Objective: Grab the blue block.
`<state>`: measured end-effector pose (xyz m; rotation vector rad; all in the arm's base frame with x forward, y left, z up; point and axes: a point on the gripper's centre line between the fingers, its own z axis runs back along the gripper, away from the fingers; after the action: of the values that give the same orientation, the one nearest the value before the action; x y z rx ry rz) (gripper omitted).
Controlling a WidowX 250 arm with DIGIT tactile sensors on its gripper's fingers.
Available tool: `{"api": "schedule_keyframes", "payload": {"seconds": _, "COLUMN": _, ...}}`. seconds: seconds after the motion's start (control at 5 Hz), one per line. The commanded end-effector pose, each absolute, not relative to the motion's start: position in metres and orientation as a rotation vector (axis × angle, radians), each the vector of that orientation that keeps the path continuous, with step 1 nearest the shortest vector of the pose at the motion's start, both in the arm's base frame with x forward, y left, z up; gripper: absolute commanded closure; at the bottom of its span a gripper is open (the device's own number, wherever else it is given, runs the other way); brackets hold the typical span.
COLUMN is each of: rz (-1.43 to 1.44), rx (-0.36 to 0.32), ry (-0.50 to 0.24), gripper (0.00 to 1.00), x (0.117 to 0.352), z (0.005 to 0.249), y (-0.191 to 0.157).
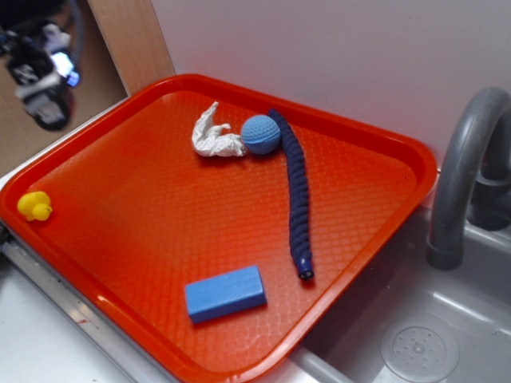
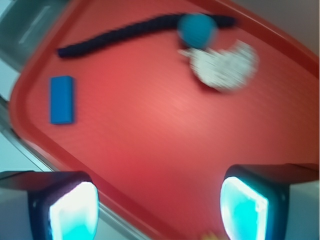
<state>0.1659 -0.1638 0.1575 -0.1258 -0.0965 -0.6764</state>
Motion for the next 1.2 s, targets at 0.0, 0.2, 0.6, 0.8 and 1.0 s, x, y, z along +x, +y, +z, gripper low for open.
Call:
{"api": "schedule_keyframes", "payload": {"seconds": 0.0, "rz": -0.901, "rx": -0.171, "ry": -0.014, "gripper": 0.0, "x": 0.144, "z": 0.137, "y": -0.231}}
{"api": "schedule_keyframes", "payload": {"seconds": 0.2, "rz": -0.902, "rx": -0.162, "ry": 0.098, "gripper": 0.0, "x": 0.135, "z": 0.112, "y": -0.254}}
{"api": "schedule_keyframes", "payload": {"seconds": 0.6, "rz": -0.881, "rx": -0.102, "ry": 0.279, "gripper": 0.0, "x": 0.127, "z": 0.062, "y": -0.291}}
{"api": "schedule_keyframes", "payload": {"seconds": 0.8, "rz": -0.894, "rx": -0.045, "ry": 0.309, "gripper": 0.0, "x": 0.123, "z": 0.047, "y": -0.306}}
{"api": "schedule_keyframes", "payload": {"seconds": 1.0, "rz": -0.885, "rx": -0.031, "ry": 0.342, "gripper": 0.0, "x": 0.119, "z": 0.033, "y": -0.311}}
